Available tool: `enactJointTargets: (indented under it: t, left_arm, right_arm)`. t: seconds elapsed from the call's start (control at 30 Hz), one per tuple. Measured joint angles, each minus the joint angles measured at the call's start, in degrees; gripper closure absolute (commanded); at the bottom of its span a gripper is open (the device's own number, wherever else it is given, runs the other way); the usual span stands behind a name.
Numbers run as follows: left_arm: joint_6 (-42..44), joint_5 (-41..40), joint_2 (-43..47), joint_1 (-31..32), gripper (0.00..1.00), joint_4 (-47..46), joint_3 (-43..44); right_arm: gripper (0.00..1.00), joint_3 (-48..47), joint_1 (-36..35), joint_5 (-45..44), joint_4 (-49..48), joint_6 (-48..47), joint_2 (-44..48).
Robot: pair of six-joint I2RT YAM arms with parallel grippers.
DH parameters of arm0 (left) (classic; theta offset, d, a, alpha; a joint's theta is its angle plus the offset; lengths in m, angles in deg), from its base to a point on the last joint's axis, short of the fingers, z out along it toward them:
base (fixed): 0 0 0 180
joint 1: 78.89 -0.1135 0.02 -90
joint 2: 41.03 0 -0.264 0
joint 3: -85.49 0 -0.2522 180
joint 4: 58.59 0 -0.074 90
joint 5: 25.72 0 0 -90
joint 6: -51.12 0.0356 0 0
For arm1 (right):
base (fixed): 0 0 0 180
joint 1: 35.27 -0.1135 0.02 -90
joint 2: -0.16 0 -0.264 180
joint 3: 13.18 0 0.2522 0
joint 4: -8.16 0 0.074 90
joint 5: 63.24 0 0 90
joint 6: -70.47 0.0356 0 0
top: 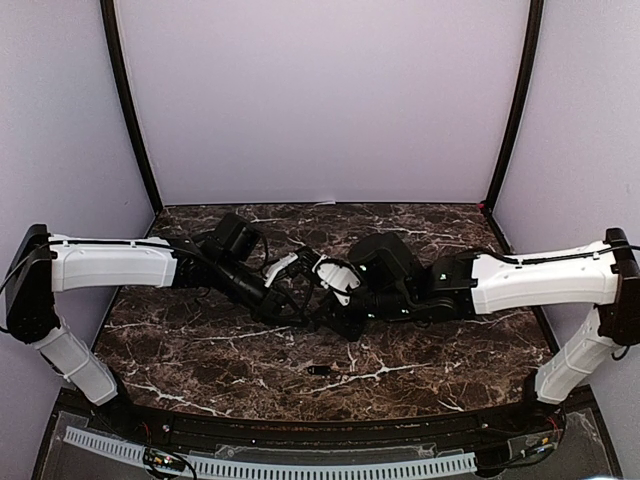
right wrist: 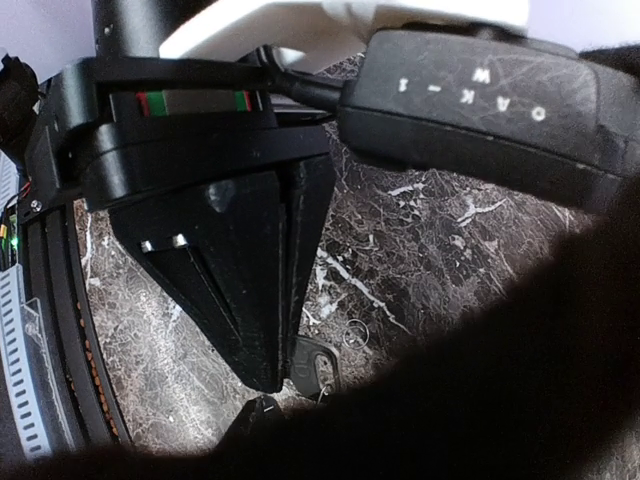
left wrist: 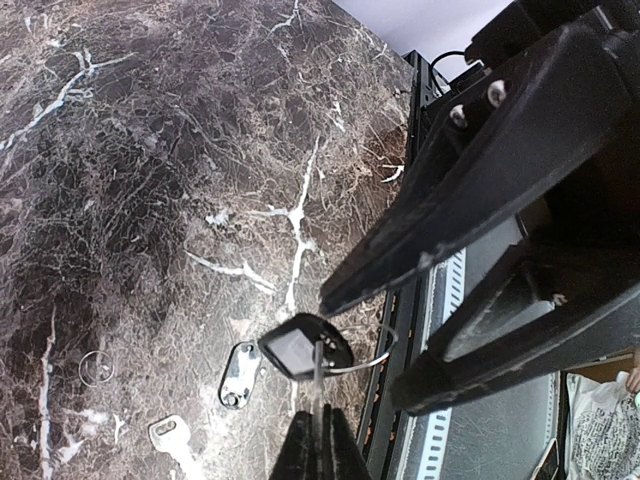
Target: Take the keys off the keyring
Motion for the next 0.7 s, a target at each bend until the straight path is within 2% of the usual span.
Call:
enactJointTargets:
  t: [0.1,0.17,0.43,0.7]
  left_arm:
    - [-0.1,0.0,0.0,0.0,1.00,0.0,0.0]
    - [-0.2,0.0,0.0,0.0,1.00,0.0,0.0]
    - [-0.2,0.0,0.0,0.0,1.00,0.0,0.0]
    - [-0.8,2.1,0.1,0.0,1.00,-0.8,0.0]
  right_arm:
    - [0.83,-0.1,0.0,-0.2,0.0,-0.1,-0.7]
    - [0.99,-0.1,0.0,-0.3,-0.1,0.0,-0.9]
    - [1.00,0.4,0.0,-0.3,-3.0,0.0,-0.9]
    - [1.00,10.9,0.1,0.4,-17.0,1.1,3.3]
